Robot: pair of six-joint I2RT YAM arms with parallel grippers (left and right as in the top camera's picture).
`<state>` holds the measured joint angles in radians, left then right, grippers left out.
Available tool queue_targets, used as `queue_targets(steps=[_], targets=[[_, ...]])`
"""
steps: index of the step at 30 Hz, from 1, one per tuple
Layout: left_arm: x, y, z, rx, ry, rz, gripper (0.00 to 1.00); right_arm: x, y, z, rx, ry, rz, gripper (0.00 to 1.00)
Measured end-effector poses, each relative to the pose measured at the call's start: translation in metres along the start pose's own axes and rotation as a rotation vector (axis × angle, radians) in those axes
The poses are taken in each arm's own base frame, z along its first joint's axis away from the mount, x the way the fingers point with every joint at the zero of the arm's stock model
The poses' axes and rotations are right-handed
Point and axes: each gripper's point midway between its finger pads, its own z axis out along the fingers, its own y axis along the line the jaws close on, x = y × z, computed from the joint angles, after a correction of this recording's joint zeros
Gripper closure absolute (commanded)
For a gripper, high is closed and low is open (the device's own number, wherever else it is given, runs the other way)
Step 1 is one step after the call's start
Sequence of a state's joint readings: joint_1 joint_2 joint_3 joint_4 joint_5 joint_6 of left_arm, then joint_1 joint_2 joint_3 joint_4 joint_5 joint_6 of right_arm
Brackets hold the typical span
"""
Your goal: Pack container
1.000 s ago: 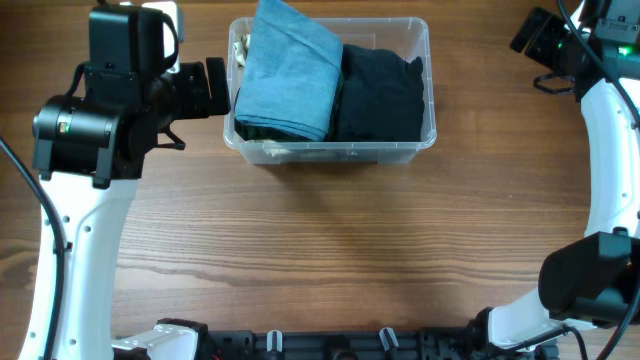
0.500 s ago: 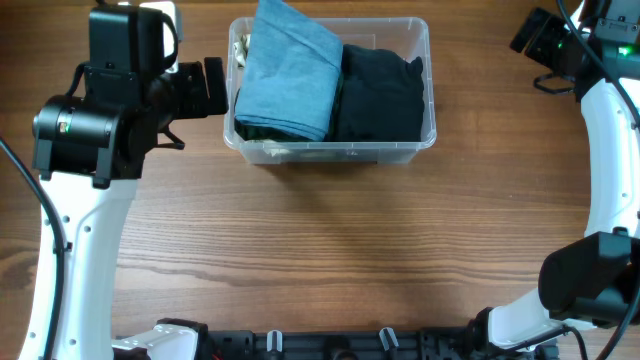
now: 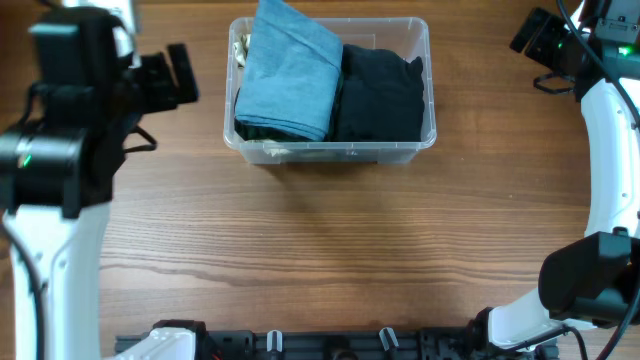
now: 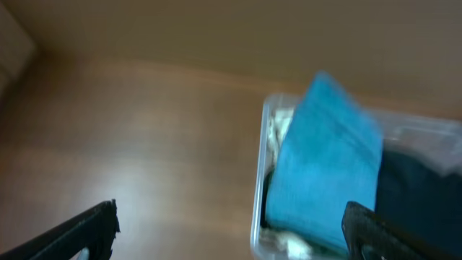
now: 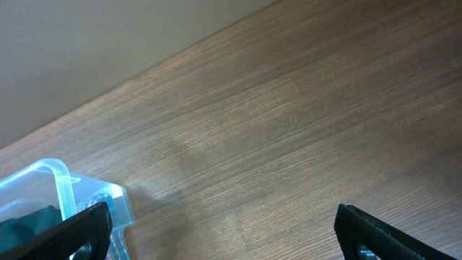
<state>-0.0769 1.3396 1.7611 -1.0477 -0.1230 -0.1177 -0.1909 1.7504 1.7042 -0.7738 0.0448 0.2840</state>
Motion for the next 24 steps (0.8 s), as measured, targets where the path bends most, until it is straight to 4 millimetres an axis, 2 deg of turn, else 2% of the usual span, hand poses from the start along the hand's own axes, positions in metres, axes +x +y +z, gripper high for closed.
queue_targets(steps=[4, 8, 16, 20, 24], targets=[[-0.022, 0.011, -0.026, 0.029, -0.169, -0.046, 0.00, 0.000, 0.000, 0.000, 0.000, 0.000, 0.000, 0.00], [-0.016, 0.021, -0.039, 0.048, -0.268, -0.069, 0.00, 0.000, 0.000, 0.000, 0.000, 0.000, 0.000, 0.00], [0.032, 0.039, -0.041, 0.067, -0.400, -0.092, 0.00, 0.000, 0.000, 0.000, 0.000, 0.000, 0.000, 0.00], [0.063, 0.042, -0.043, 0.091, -0.490, -0.088, 0.00, 0.000, 0.000, 0.000, 0.000, 0.000, 0.000, 0.00], [0.099, 0.042, -0.035, 0.124, -0.565, -0.076, 0.00, 0.000, 0.000, 0.000, 0.000, 0.000, 0.000, 0.00]])
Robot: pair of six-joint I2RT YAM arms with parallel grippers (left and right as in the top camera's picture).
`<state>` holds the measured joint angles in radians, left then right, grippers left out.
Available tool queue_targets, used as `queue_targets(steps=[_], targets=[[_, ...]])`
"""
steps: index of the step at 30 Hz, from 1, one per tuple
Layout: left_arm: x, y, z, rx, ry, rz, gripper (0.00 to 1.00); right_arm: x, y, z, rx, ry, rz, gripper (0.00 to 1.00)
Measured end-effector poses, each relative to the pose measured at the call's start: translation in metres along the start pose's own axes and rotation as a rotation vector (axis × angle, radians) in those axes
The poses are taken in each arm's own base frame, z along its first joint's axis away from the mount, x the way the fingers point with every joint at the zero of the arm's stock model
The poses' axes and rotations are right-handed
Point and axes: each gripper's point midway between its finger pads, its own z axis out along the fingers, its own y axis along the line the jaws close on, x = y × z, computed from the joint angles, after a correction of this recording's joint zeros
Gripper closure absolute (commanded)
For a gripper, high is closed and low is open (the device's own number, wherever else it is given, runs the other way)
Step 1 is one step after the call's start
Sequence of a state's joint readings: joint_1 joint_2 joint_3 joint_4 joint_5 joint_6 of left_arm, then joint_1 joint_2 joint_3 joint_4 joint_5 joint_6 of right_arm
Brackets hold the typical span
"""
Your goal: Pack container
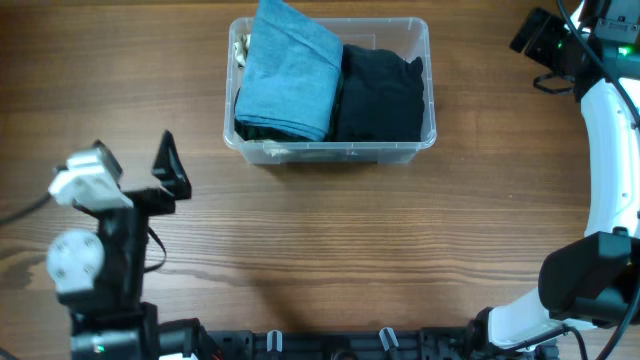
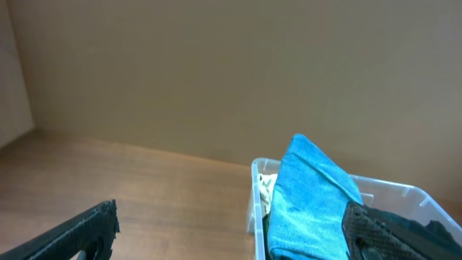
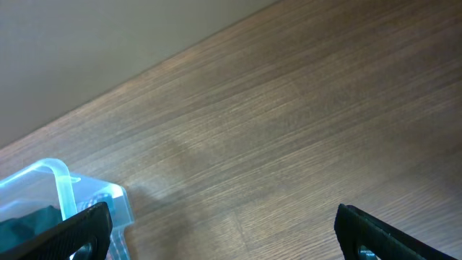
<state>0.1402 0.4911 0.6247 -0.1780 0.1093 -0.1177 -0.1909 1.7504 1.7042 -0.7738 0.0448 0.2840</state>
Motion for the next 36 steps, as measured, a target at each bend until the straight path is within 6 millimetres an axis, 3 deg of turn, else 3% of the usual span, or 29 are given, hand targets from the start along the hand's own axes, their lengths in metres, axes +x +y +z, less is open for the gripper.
queue_targets(steps=[4, 10, 21, 32, 36], targets=[[0.037, 0.002, -0.006, 0.034, -0.033, 0.004, 0.00, 0.000, 0.000, 0.000, 0.000, 0.000, 0.000, 0.00], [0.076, 0.003, -0.013, 0.068, -0.052, 0.009, 0.00, 0.000, 0.000, 0.000, 0.000, 0.000, 0.000, 0.00], [0.112, -0.001, -0.020, 0.115, -0.063, 0.012, 0.00, 0.000, 0.000, 0.000, 0.000, 0.000, 0.000, 0.00], [0.166, 0.004, -0.020, 0.081, 0.115, -0.001, 0.00, 0.000, 0.000, 0.000, 0.000, 0.000, 0.000, 0.00], [0.169, 0.010, -0.020, 0.047, 0.127, 0.001, 0.00, 0.000, 0.000, 0.000, 0.000, 0.000, 0.000, 0.00]])
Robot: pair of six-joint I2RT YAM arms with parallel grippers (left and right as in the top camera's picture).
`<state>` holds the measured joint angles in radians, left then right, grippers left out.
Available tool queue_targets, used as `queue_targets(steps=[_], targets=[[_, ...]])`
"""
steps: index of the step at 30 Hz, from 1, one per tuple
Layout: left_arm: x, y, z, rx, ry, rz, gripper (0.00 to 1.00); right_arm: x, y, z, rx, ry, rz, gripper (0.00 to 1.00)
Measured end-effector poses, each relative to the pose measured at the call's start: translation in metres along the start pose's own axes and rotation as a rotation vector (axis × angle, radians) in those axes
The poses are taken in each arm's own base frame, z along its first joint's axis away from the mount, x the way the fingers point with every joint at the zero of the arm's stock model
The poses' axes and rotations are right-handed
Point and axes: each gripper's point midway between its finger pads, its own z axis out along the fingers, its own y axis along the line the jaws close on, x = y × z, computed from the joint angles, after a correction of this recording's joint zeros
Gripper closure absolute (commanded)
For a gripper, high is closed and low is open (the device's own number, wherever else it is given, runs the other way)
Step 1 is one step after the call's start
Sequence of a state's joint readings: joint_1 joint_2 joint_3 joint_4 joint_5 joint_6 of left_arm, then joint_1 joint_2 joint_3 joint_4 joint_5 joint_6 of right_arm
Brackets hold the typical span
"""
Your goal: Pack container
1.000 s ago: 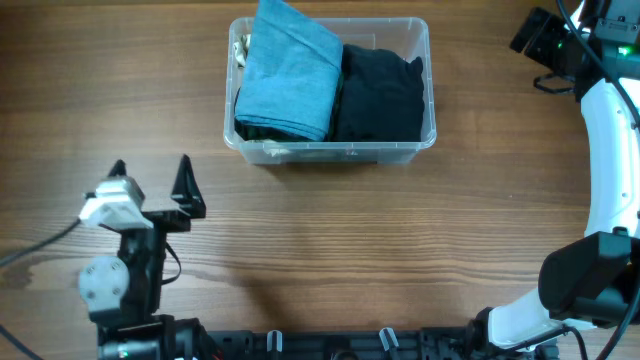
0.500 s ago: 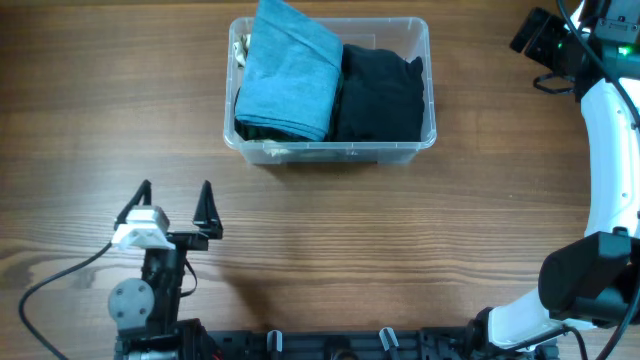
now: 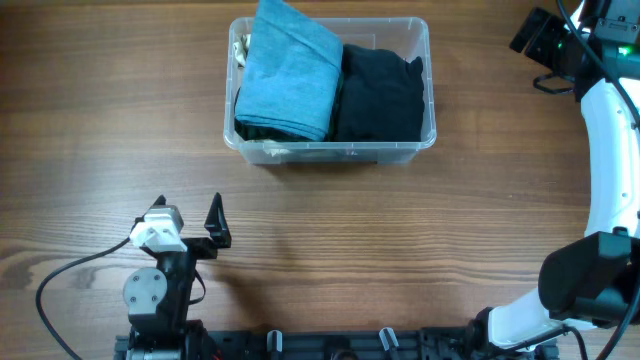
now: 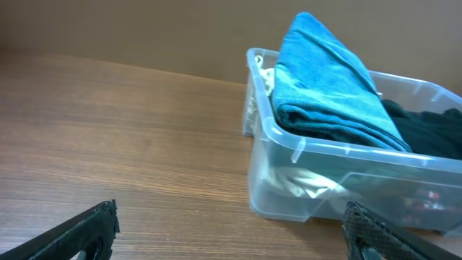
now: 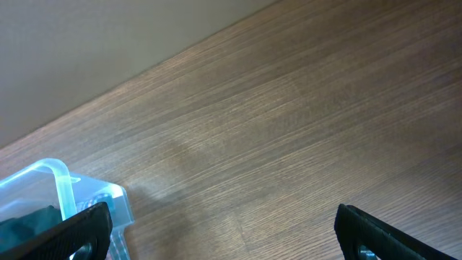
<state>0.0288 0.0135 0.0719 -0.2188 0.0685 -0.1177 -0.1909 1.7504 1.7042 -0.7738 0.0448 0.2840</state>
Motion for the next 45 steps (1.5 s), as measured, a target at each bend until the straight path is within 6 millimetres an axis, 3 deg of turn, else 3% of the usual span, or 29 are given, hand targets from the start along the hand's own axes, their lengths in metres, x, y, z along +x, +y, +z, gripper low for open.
queue_targets(steps=[37, 42, 44, 45], targets=[[0.000, 0.003, 0.000, -0.018, -0.002, 0.000, 0.00, 0.000, 0.003, -0.001, -0.005, -0.001, -0.005, 0.00], [0.000, 0.003, 0.000, -0.018, -0.002, 0.000, 0.00, -0.002, 0.025, -0.027, -0.043, -0.041, -0.037, 0.00], [0.000, 0.003, 0.000, -0.018, -0.002, 0.000, 0.00, -0.013, 0.050, -0.078, -0.108, -0.139, -0.069, 0.00], [0.000, 0.003, 0.000, -0.018, -0.002, 0.000, 0.00, -0.015, 0.055, -0.091, -0.120, -0.164, -0.074, 0.00]])
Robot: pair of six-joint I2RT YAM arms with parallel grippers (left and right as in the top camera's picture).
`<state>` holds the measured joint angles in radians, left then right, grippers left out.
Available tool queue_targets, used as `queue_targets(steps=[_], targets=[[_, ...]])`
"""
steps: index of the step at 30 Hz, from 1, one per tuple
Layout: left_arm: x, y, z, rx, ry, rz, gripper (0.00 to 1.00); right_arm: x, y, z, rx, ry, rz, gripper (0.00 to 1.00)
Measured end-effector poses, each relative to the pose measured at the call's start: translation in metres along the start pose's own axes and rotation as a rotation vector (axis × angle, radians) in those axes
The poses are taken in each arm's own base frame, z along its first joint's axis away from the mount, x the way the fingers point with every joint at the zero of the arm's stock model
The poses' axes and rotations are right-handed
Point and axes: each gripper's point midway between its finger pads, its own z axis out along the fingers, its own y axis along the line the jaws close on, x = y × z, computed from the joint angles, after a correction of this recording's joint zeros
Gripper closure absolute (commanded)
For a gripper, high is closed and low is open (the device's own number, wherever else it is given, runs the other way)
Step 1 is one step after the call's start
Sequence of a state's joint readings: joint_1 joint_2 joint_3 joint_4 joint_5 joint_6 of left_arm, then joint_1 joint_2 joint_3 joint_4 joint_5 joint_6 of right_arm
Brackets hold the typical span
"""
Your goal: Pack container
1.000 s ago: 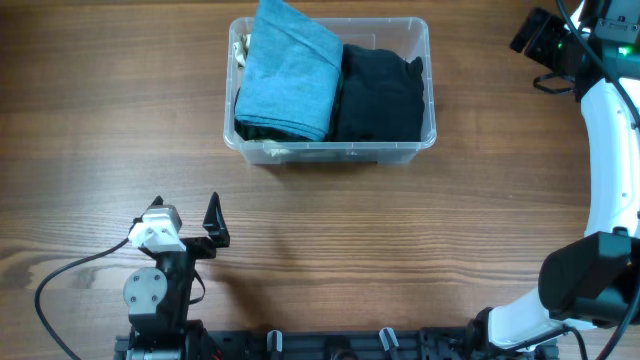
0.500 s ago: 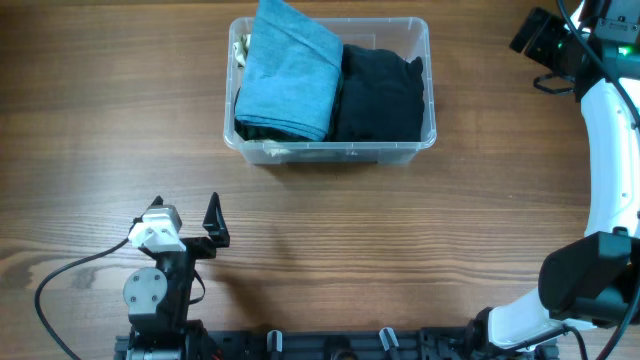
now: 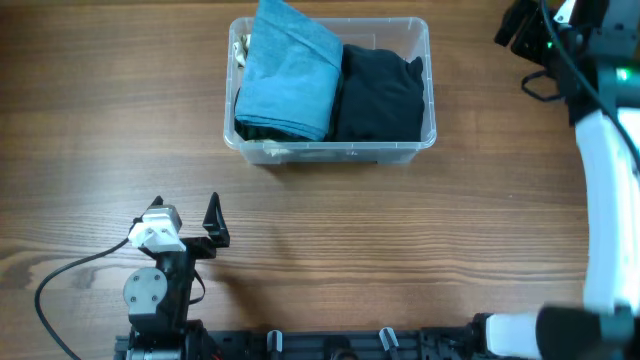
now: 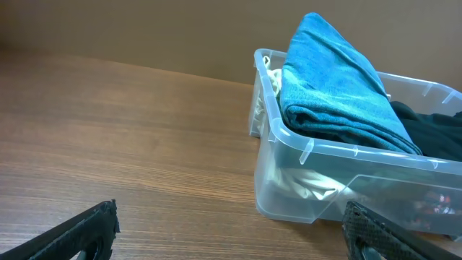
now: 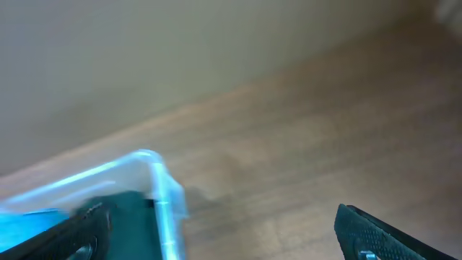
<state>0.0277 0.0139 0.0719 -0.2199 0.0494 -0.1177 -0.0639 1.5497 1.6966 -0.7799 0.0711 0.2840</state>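
Note:
A clear plastic container (image 3: pixel 428 60) stands at the back middle of the table. Inside it lie a folded blue cloth (image 3: pixel 290 70) on the left and a black cloth (image 3: pixel 378 95) on the right, with something white (image 3: pixel 240 47) at the back left corner. My left gripper (image 3: pixel 187 212) sits low at the front left, open and empty, facing the container (image 4: pixel 303 195) and the blue cloth (image 4: pixel 339 94). At the back right my right gripper (image 3: pixel 518 28) is open and empty. Its blurred view shows the container's corner (image 5: pixel 159 188) and black cloth (image 5: pixel 126 217).
The wooden table (image 3: pixel 330 230) stretches between the left gripper and the container. A black rail (image 3: pixel 330 345) runs along the front edge. The right arm's white links (image 3: pixel 610 190) stand along the right side.
My right gripper has shifted a little to the left at the back right, and its view has swung toward the container and is blurred. The left arm has barely moved.
My left gripper stood open and high, left of the container. It was then lower toward the front left, then folded down at the front edge, where it stays. The right arm held still at the back right until its turn toward the container now.

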Motion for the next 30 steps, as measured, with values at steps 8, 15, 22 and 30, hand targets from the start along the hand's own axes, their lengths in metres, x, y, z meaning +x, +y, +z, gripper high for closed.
queue_targets(steps=[8, 15, 22, 30], targets=[[0.000, 0.000, 0.000, 0.000, 0.000, 0.000, 0.00, -0.051, 0.034, -0.115, -0.172, -0.396, -0.037, 0.00], [0.000, 0.000, 0.000, -0.001, -0.001, 0.000, 0.00, 0.000, 0.048, -0.139, -0.336, -0.564, -0.287, 0.00], [0.000, 0.000, 0.000, -0.001, -0.001, 0.000, 0.00, 0.083, 0.033, -0.145, -0.400, -0.639, -0.377, 0.00], [0.000, 0.000, 0.000, -0.001, -0.001, 0.000, 0.00, 0.153, 0.014, -0.138, -0.431, -0.710, -0.367, 0.00]])
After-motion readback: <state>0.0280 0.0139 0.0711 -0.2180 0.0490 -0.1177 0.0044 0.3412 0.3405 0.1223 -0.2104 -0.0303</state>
